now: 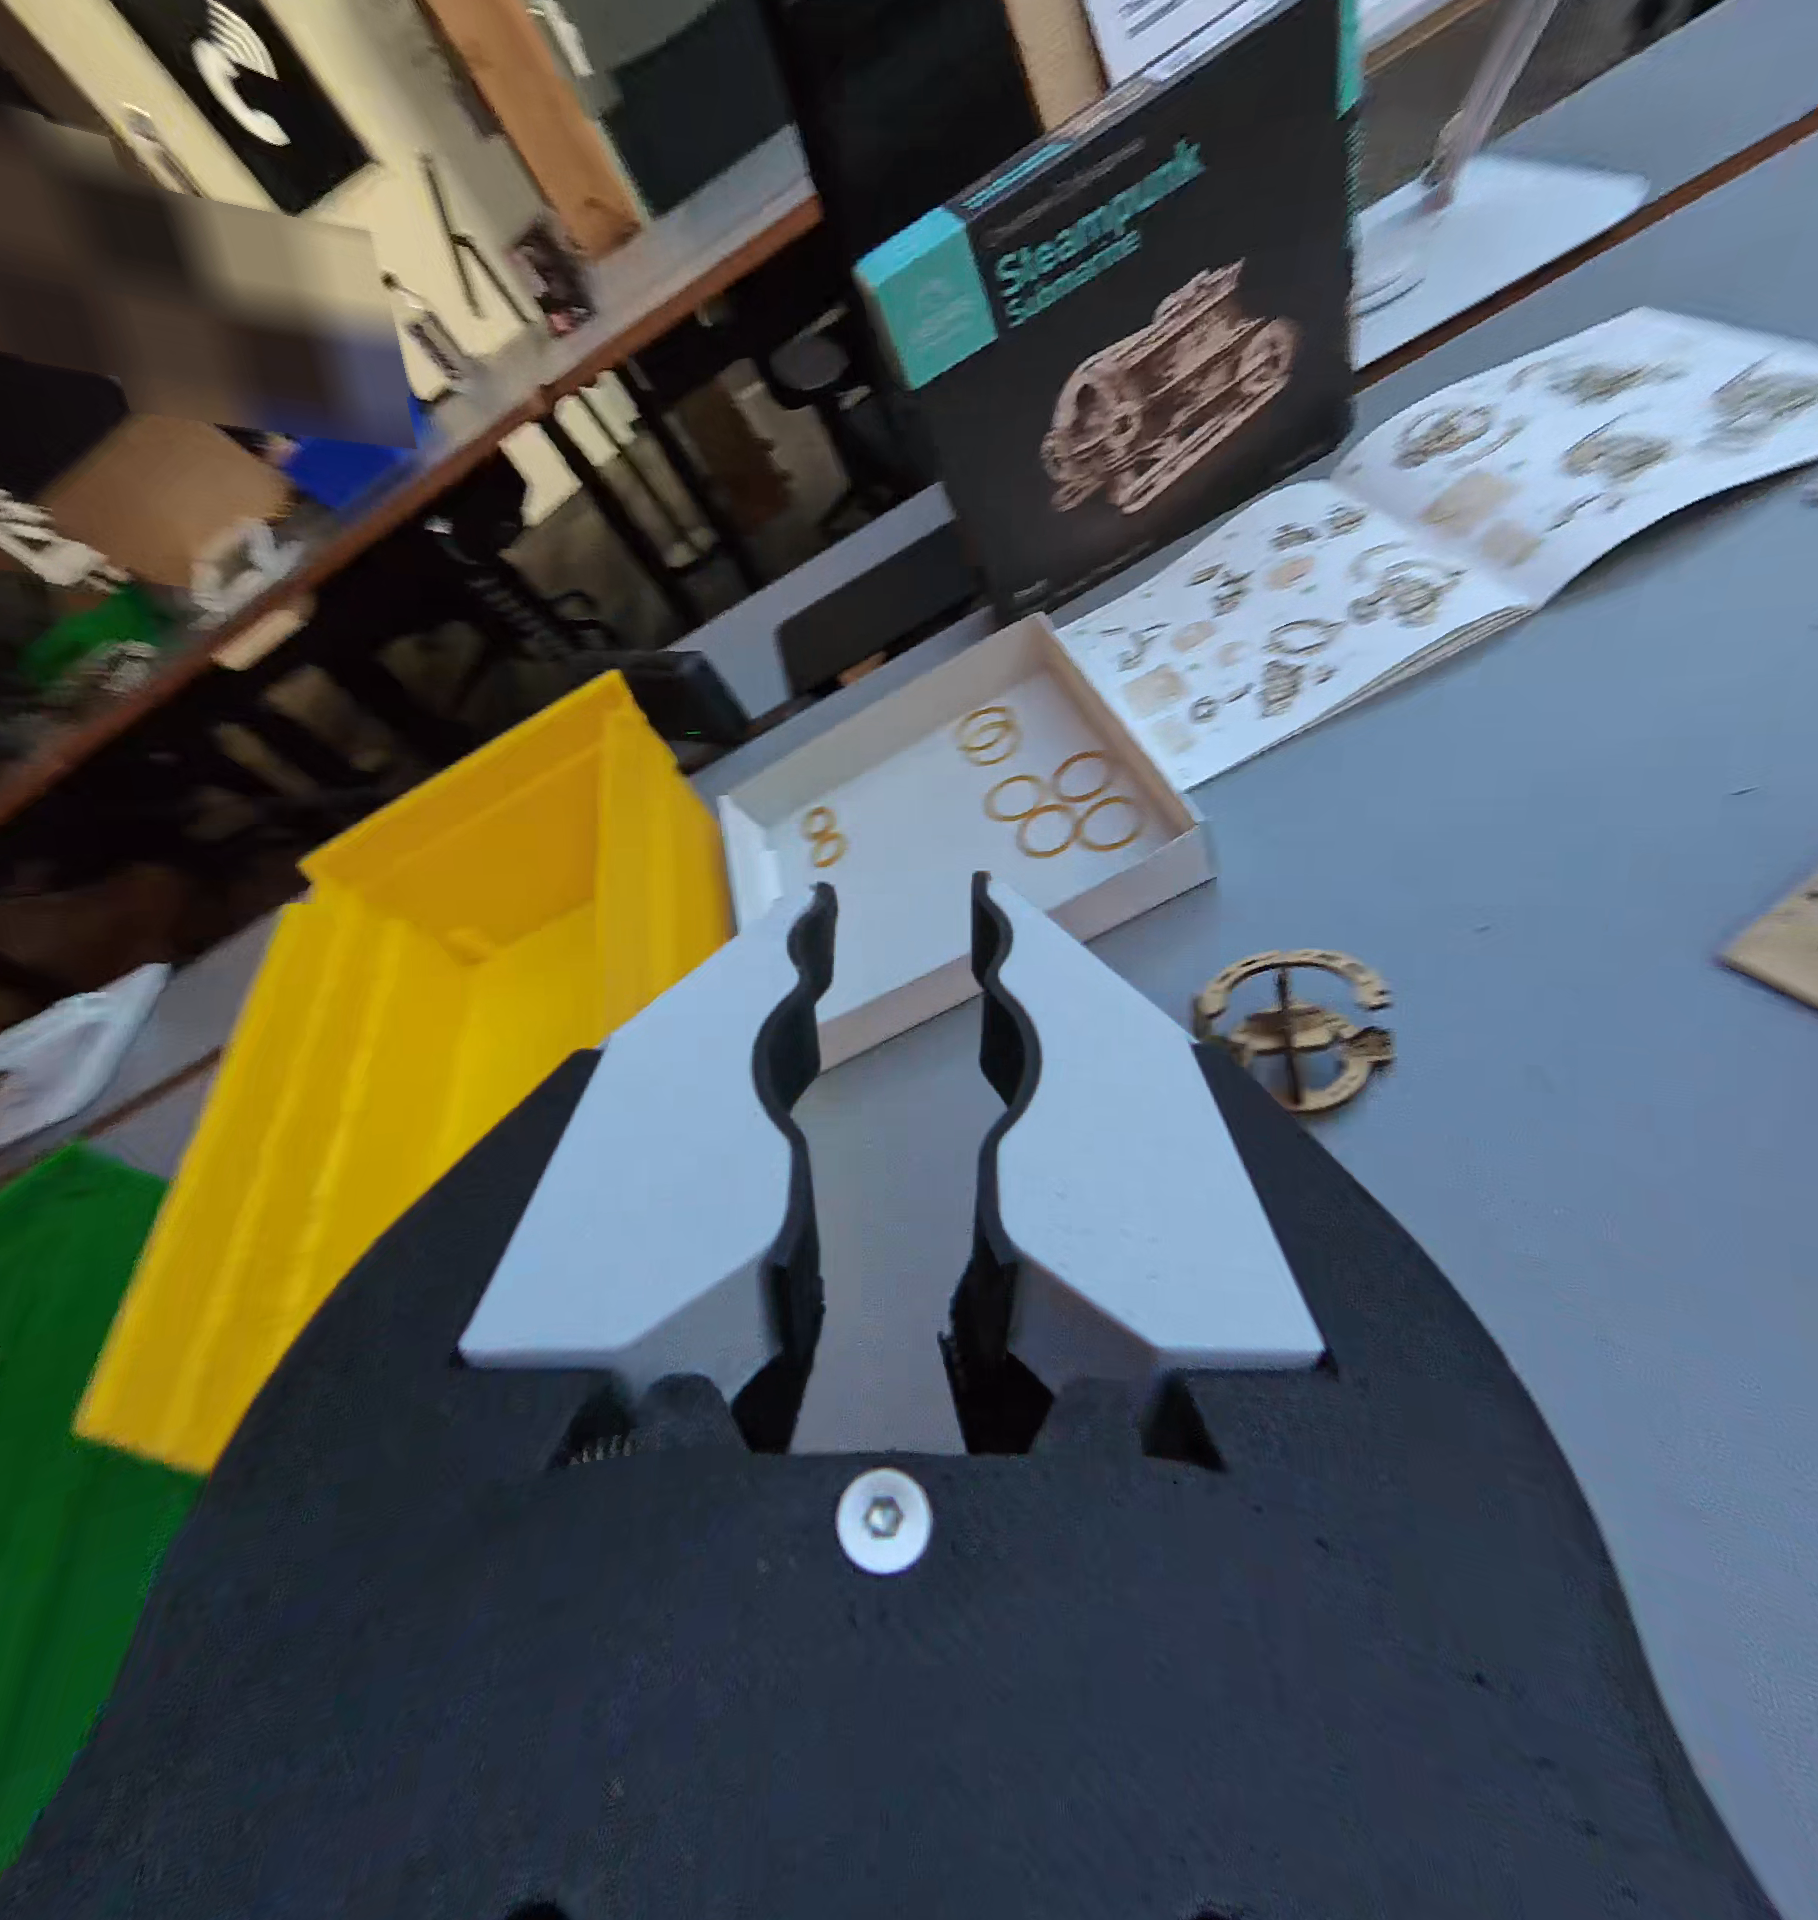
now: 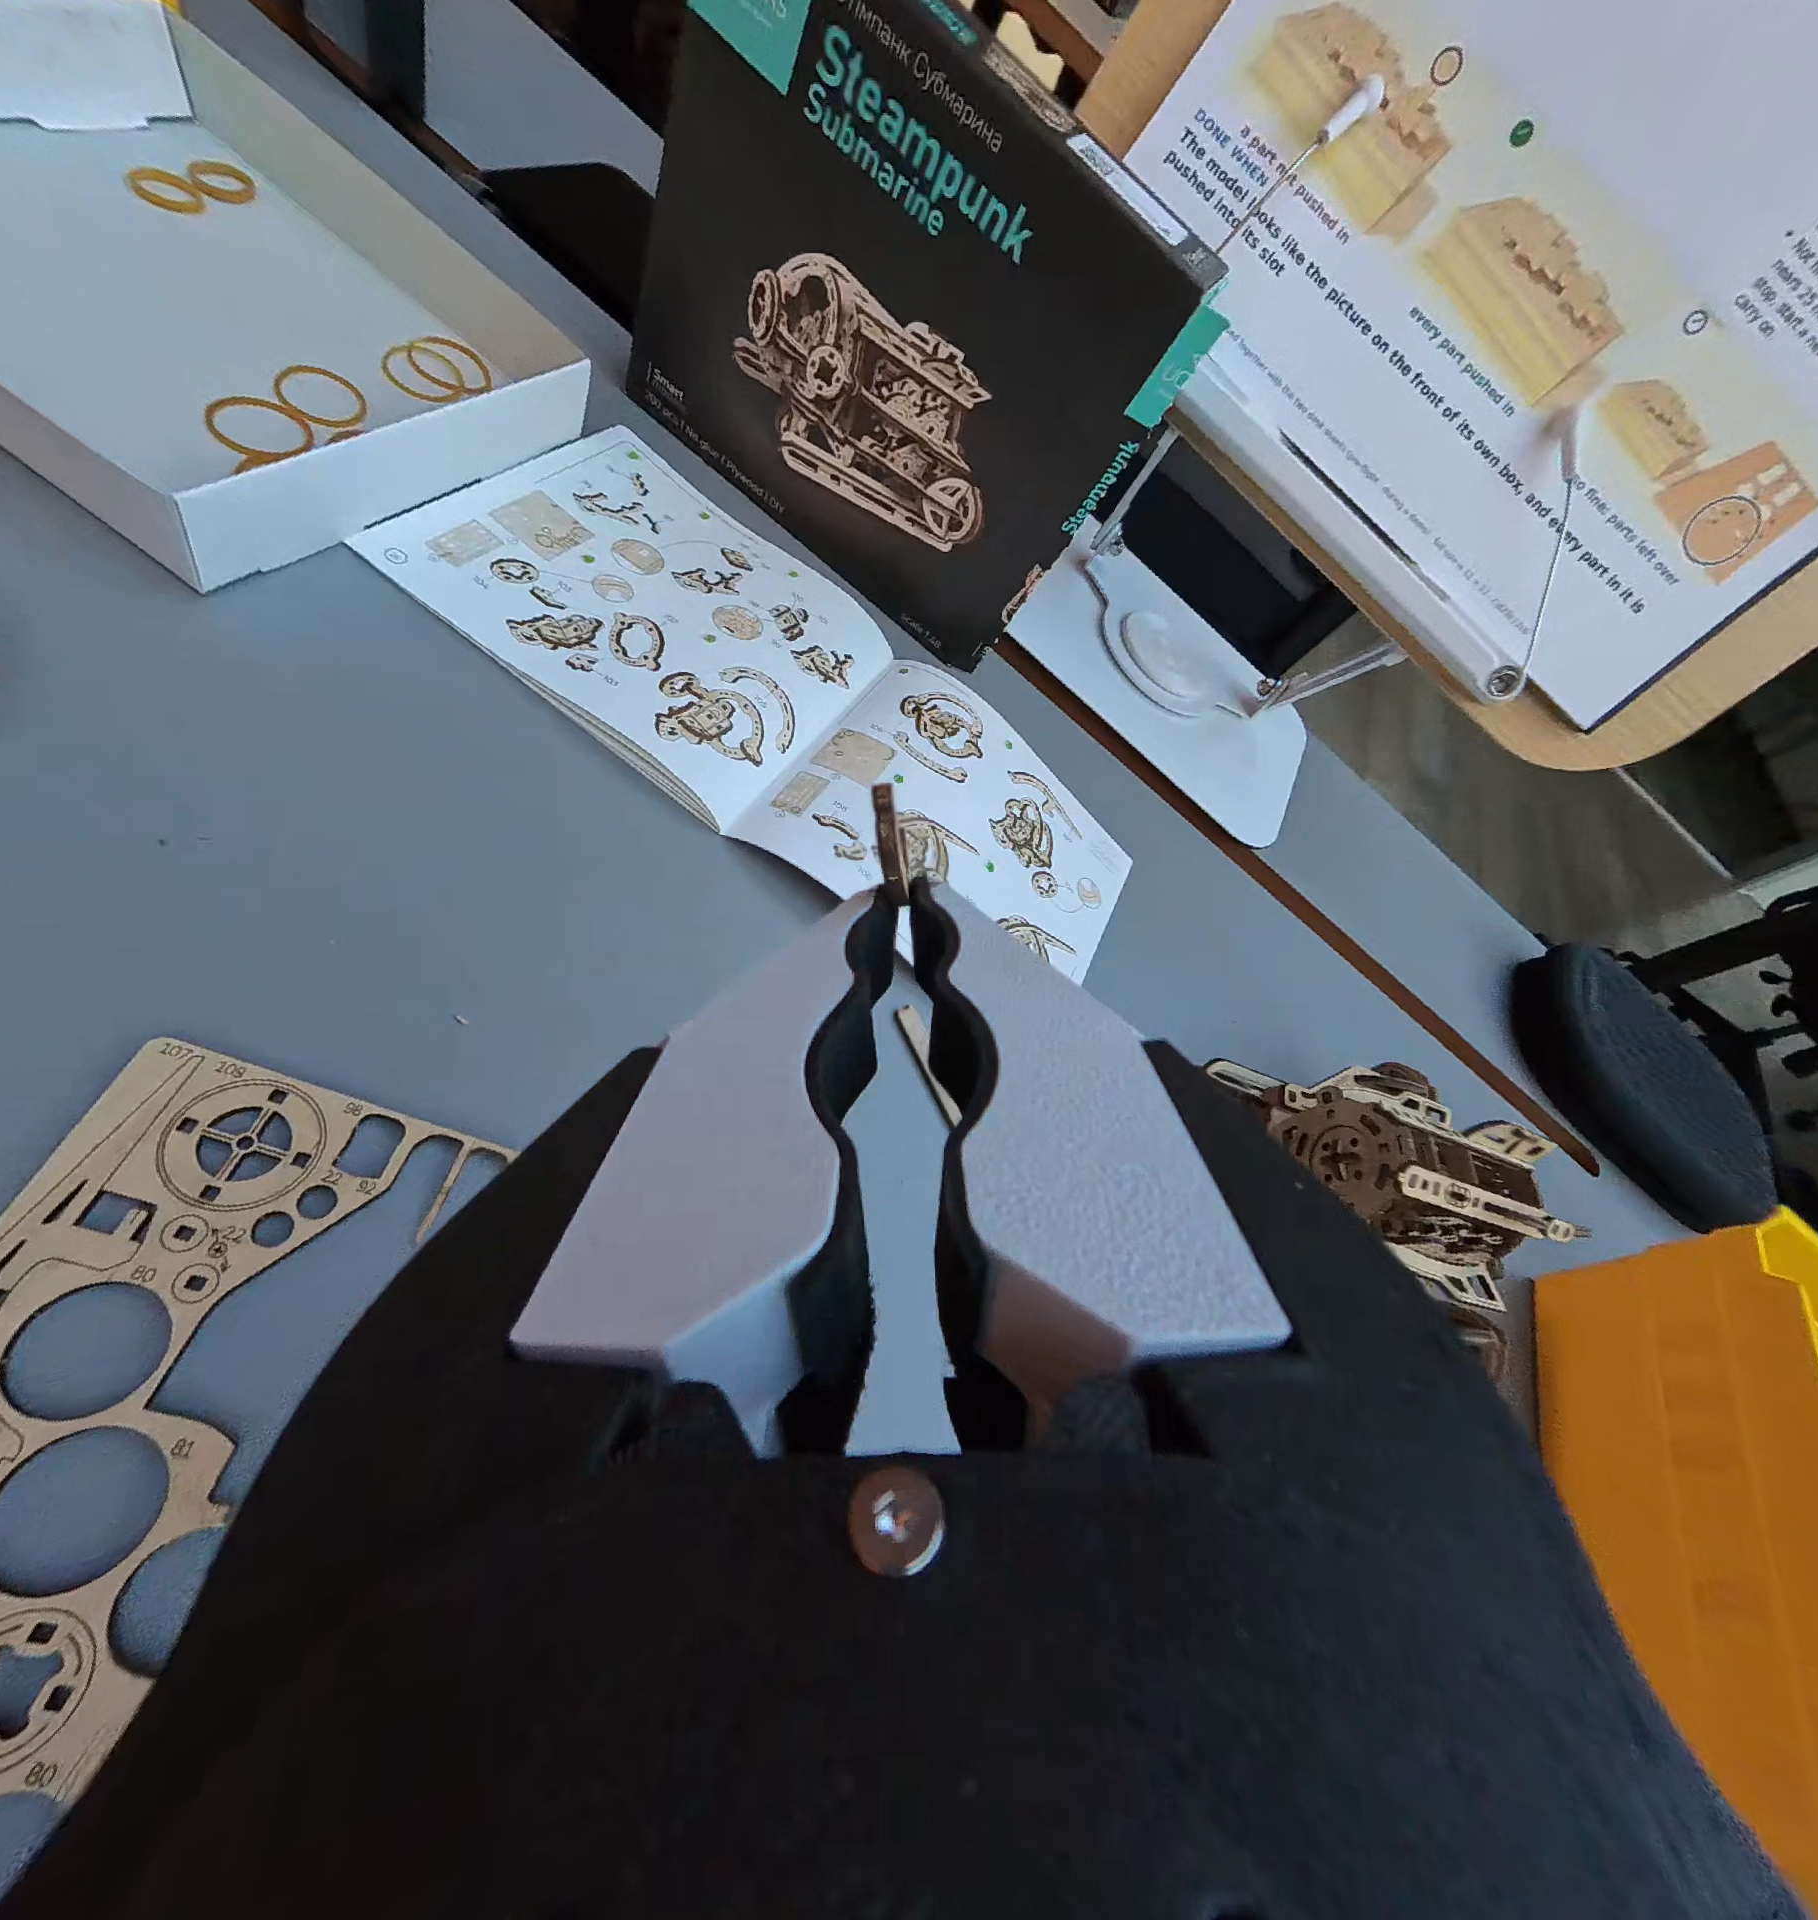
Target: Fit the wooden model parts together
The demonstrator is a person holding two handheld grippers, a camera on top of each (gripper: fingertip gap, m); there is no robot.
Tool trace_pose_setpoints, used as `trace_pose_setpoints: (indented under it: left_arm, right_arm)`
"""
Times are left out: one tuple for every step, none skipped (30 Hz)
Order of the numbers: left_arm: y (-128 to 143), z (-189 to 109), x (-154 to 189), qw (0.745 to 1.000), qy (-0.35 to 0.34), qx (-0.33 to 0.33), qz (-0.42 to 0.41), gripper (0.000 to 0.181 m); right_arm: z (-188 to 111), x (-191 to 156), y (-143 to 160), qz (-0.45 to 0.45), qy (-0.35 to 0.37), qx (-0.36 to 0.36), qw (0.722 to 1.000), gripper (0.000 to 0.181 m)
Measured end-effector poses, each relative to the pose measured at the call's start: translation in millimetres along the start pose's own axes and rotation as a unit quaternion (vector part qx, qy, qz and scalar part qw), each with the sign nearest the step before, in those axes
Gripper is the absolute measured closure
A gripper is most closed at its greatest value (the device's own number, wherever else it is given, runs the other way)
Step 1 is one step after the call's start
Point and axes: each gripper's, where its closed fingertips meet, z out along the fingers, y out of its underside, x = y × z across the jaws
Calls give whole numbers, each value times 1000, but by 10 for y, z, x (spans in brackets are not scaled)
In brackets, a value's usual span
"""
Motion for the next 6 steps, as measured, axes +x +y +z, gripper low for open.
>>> trace_pose_setpoints:
  left_arm:
    - [25,-43,-55,999,-32,-6,29,153]
    - [52,-73,-72,997,-48,-10,52,152]
    - [82,-89,-52,997,-48,-14,65,152]
    - [106,-92,-5,997,-34,-14,65,150]
    - [134,-88,50,998,-11,-13,52,147]
    - [172,-72,118,999,23,-15,31,143]
  right_arm:
    - [-11,-23,-6,-8,2,0,1000,180]
    - [-24,-46,-13,-14,3,1,1000,180]
    - [-37,-60,-15,-22,6,1,1000,180]
    - [-46,-79,-13,-29,8,-1,1000,180]
    - [-52,-110,-13,-32,5,-1,999,180]
    - [-56,-156,-12,-30,-5,-1,1000,179]
